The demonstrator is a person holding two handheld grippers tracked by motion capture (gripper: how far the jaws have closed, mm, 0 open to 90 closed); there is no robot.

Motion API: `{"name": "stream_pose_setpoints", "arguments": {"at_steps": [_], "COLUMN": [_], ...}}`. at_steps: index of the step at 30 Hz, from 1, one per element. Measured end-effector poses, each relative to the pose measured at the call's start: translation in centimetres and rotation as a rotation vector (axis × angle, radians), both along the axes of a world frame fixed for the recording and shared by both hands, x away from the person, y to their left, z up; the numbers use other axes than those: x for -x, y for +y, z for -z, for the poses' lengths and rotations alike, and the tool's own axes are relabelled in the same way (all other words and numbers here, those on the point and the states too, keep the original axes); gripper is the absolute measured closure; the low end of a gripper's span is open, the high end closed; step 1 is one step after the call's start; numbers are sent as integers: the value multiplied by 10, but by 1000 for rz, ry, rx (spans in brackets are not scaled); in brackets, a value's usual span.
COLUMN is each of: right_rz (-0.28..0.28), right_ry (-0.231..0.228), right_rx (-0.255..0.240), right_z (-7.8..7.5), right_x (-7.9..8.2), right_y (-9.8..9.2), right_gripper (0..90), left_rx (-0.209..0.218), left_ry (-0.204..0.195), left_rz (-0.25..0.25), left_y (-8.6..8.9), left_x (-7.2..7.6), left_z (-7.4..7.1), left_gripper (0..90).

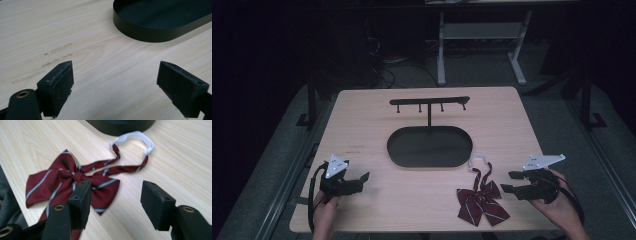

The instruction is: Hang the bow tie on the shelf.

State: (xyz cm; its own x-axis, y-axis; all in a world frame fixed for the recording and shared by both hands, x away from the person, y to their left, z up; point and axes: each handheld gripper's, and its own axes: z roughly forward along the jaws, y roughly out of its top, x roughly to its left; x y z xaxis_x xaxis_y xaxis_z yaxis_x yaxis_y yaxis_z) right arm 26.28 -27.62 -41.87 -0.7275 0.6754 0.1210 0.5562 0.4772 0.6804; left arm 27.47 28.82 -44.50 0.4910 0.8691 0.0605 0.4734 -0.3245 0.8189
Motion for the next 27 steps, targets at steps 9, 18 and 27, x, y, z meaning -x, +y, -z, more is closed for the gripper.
{"name": "stream_pose_setpoints", "arguments": {"at_steps": [9,18,27], "right_rz": [-37,-77,-94], "right_ry": [17,27,39], "right_rx": [49,94,108], "right_z": [-10,-17,-22], "right_x": [-12,-25,-34], "right_y": [19,31,36], "right_gripper": [412,421,430], "left_rx": [9,22,21], "left_ry": [-5,-4,-3], "left_rz": [-8,-18,-15], "left_y": [2,2,2], "left_x": [0,0,0], "left_z": [-1,-1,-1], "left_gripper": [136,136,136]}}
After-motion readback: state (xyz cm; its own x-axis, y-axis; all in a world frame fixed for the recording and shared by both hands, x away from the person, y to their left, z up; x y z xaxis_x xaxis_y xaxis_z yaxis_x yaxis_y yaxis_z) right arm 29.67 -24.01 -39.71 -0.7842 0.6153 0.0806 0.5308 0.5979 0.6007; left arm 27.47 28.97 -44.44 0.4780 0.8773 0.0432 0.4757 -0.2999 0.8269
